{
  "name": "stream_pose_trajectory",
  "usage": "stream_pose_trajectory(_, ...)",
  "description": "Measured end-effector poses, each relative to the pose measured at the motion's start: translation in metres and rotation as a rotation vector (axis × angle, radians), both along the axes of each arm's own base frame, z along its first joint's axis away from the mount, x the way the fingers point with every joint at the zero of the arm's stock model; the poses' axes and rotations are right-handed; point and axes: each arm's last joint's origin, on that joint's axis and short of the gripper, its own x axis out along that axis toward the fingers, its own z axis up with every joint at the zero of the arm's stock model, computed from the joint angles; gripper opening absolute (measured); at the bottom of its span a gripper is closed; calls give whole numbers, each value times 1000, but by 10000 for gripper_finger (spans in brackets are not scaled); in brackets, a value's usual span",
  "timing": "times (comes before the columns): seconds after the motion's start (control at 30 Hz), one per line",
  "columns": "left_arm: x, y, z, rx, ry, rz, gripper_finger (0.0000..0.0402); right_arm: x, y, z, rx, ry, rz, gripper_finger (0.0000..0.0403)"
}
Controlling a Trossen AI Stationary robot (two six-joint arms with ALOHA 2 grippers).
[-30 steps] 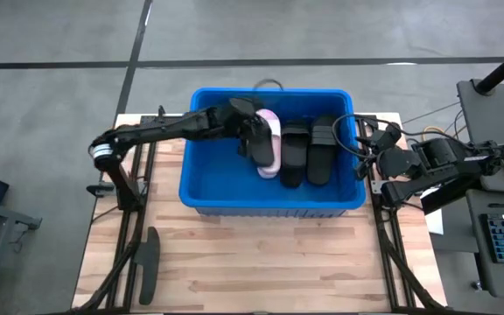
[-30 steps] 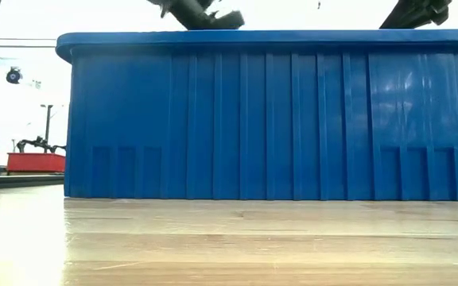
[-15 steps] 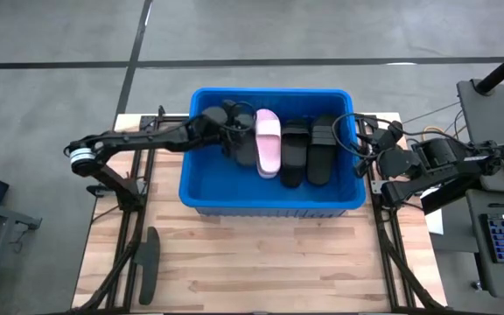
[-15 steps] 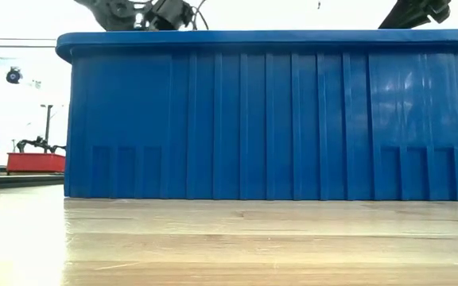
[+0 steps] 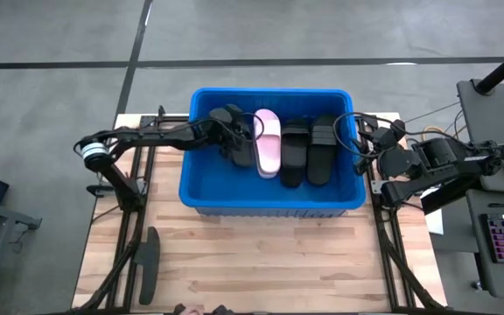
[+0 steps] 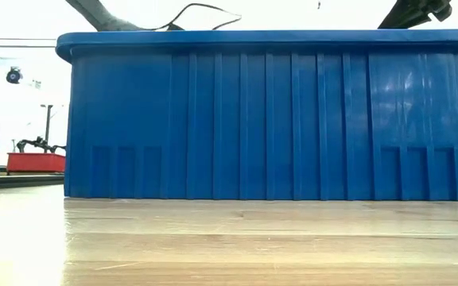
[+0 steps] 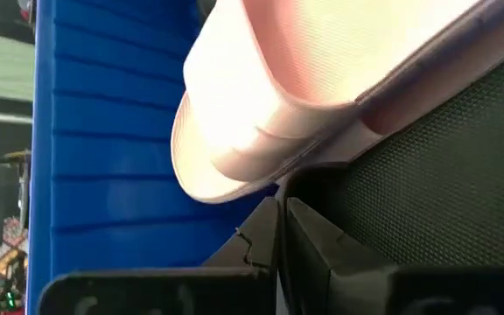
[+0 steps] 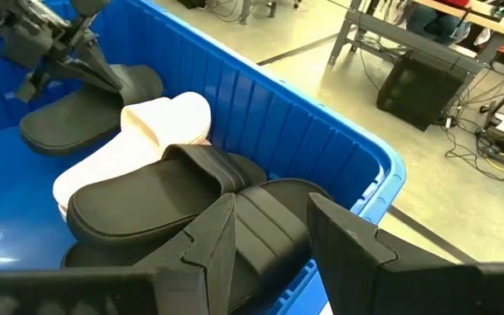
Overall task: Pick and place slides into bin
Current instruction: Put the black slipper into the blue bin
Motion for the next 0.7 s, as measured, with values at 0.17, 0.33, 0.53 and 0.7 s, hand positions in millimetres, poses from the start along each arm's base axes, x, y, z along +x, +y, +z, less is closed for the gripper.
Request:
stream_pose_trajectory(0.17,5,6,-3,21,-37,-40,0,0,0,0,0,1,0,132)
stream_pose_trajectory(0.33,8,8,-15,-10,-14,-54,0,0,0,0,0,0,0,132)
stream_pose_trajectory(0.53,12,14,-27,-30,-11,-65,0,0,0,0,0,0,0,132)
stream_pose_trajectory(0.7,10,19,-41,-106,23,-22,0,0,0,0,3,-4,-2,132)
